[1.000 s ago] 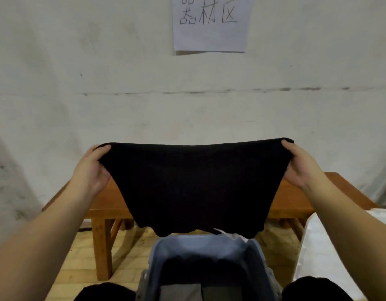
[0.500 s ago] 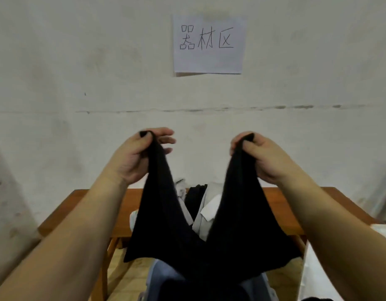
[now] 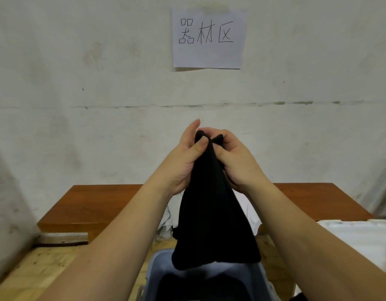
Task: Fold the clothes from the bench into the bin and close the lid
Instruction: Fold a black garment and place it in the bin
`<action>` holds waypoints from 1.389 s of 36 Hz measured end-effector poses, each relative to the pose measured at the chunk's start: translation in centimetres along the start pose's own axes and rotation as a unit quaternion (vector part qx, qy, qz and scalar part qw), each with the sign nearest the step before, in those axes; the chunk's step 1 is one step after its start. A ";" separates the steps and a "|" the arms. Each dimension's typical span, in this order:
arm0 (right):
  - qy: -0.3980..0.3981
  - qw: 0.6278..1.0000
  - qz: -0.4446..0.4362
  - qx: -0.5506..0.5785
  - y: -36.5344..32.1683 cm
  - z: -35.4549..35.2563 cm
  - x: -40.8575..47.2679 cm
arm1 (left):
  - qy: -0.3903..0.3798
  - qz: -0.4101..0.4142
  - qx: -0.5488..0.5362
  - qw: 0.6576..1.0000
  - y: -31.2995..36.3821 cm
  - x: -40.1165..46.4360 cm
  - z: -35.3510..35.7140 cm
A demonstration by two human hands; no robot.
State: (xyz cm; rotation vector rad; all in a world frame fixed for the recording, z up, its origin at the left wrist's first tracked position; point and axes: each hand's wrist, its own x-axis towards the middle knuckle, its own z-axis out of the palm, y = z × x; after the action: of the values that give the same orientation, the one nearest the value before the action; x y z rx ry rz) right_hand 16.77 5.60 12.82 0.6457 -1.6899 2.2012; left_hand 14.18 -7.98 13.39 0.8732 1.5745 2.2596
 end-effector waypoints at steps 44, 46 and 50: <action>0.061 0.888 0.080 -0.448 -3.7 -8.6 0.3 | 0.240 -0.077 0.394 0.884 -5.3 -4.2 -7.2; 0.042 0.873 0.101 -0.475 -3.7 -9.8 -0.3 | 0.238 -0.083 0.346 0.904 -4.7 -3.9 -7.6; 0.005 0.835 0.138 -0.532 -3.6 -11.2 -1.3 | 0.206 -0.085 0.319 0.921 -3.6 -3.1 -8.3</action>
State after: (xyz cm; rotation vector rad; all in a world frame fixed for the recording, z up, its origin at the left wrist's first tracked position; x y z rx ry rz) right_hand 17.68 17.40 12.82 0.0705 -2.6813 1.0038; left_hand 11.21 -14.54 7.14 0.3549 2.5446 1.8941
